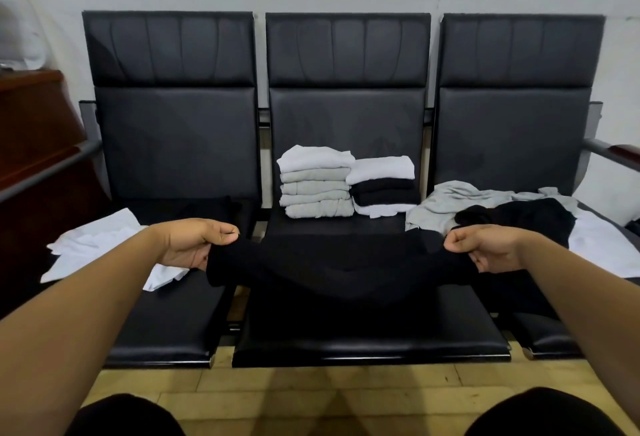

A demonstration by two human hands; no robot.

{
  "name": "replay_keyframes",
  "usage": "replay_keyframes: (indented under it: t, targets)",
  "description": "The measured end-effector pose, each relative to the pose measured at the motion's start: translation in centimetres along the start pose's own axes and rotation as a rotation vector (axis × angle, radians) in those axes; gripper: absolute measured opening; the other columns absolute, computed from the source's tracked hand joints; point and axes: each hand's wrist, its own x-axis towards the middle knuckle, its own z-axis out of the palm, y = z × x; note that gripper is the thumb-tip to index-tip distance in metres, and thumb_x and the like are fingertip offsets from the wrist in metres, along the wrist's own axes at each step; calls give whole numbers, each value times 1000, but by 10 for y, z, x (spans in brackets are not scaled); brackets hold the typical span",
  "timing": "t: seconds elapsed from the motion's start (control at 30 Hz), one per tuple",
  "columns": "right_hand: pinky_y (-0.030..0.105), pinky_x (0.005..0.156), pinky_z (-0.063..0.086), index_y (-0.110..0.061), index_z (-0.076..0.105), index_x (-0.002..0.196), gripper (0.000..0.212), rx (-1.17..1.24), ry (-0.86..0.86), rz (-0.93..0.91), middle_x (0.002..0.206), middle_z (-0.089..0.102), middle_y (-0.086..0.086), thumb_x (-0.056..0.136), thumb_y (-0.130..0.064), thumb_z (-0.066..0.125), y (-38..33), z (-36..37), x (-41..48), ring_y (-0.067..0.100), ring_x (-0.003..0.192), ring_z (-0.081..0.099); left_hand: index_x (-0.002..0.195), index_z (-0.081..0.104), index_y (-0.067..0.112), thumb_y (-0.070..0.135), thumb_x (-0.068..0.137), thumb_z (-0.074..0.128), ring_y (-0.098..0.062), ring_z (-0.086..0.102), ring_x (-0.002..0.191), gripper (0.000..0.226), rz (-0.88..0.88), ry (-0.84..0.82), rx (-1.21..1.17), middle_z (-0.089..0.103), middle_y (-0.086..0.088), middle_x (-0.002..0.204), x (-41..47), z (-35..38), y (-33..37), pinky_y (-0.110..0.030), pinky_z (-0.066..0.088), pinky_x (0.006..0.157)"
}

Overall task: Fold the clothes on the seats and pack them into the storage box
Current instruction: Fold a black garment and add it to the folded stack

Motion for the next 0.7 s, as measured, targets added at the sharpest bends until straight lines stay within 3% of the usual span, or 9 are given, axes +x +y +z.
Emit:
replay_keyframes:
  t: [0.1,0.23,0.37,0.47,0.53,0.63,0.7]
  targets:
    - [25,46,51,-6,57,84,18,33,64,-25,70,63,7,100,-1,50,5,-2,8,14,56,64,93,57,6,32,61,93,-23,64,83,55,7,16,32,63,-11,90,11,-1,-11,-35,58,68]
    - [32,63,53,-13,59,85,15,110,235,-108,82,67,4,99,-9,58,15,-7,39,18,76,64,92,60,8,16,93,63,-21,64,81,9,106,239,26,63,-12,90,36,0,-24,-35,59,72]
    - [36,70,52,-13,61,87,12,170,380,-158,87,67,7,97,-9,62,17,-5,73,21,78,63,91,64,8,13,98,58,-22,64,84,10,192,468,5,63,-16,93,66,-6,-30,-34,57,74]
    - [39,76,50,-12,66,92,3,191,543,-199,98,68,20,93,-13,69,21,2,105,25,81,61,98,65,13,26,98,60,-25,62,88,13,176,758,84,67,-14,100,97,-10,-33,-40,53,79]
    - [37,78,48,-7,65,109,25,30,675,-204,98,66,21,89,-19,74,27,12,128,25,84,59,117,60,14,38,96,61,-24,62,97,32,96,915,209,67,-8,113,115,-1,-40,-40,52,89]
    - [41,96,43,0,58,122,41,-491,809,-283,113,62,21,89,-22,71,42,41,145,34,106,57,140,42,6,40,97,59,-26,56,119,57,4,866,324,57,-10,134,128,22,-51,-30,40,88]
    - [45,103,40,2,58,122,37,-659,793,-379,120,56,27,91,-17,67,47,69,147,42,115,51,135,47,5,40,97,59,-23,58,106,52,-67,840,329,59,-10,124,135,28,-55,-29,39,82]
